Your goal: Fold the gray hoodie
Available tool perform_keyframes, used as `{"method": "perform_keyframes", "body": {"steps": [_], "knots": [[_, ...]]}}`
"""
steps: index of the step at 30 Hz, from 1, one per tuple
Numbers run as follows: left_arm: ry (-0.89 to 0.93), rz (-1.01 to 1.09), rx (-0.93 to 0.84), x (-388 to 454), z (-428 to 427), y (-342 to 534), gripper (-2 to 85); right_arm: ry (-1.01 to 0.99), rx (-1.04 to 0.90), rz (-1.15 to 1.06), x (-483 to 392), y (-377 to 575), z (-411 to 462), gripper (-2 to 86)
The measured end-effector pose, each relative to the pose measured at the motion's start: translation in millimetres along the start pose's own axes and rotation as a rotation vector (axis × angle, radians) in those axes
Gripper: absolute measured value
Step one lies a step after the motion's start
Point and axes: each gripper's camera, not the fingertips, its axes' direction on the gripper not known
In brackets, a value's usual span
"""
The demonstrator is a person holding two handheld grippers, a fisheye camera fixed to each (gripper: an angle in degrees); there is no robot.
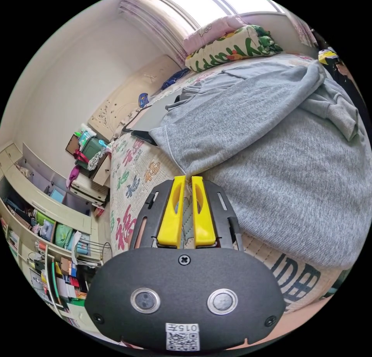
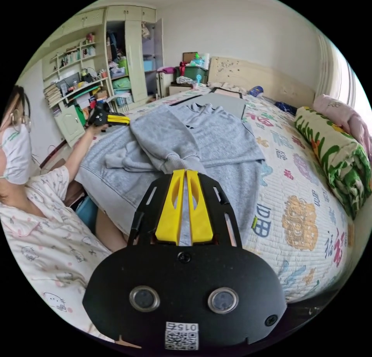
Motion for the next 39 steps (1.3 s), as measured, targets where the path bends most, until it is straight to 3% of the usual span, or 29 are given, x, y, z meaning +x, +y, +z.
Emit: {"method": "perform_keyframes", "body": {"steps": [6, 11, 13, 18, 22, 28, 31, 35, 39], "knots": [[0.07, -0.058, 0.07, -42.6, -27.2, 45.6, 1.8, 0.072, 0.07, -0.129, -19.6, -25.6, -24.2, 6.8], [0.344, -0.19, 0.612, -53.4, -146.7, 64.5, 2.0, -0.126, -0.006, -0.039, 46.8, -70.1, 1.5, 8.1], [0.359, -0.168, 0.651, -27.4, -170.8, 43.0, 2.5, -0.165, -0.048, 0.005, 70.6, -83.3, 23.4, 8.6], [0.5, 0.192, 0.519, 84.4, -168.6, -36.7, 5.6, -0.287, -0.168, 0.088, 113.8, -105.1, 79.9, 8.9], [0.471, 0.372, 0.313, 167.9, -126.3, -78.9, 8.1, -0.3, -0.205, 0.057, 119.7, -108.9, 91.7, 8.7], [0.538, 0.412, 0.144, 199.5, -69.7, -70.2, 6.3, -0.32, -0.237, -0.025, 120.1, -93.8, 104.5, 5.3], [0.539, 0.403, 0.16, 198.9, -67.9, -50.2, 3.8, -0.278, -0.207, -0.057, 116.6, -79.9, 107.1, 1.1], [0.523, 0.445, 0.163, 208.9, -72.9, -24.3, 1.6, -0.06, -0.201, -0.16, 105.2, -57.0, 114.2, -0.7], [0.531, 0.463, 0.132, 216.9, -57.2, -10.2, 0.9, -0.079, -0.244, -0.168, 107.2, -36.9, 135.5, -0.8]]}}
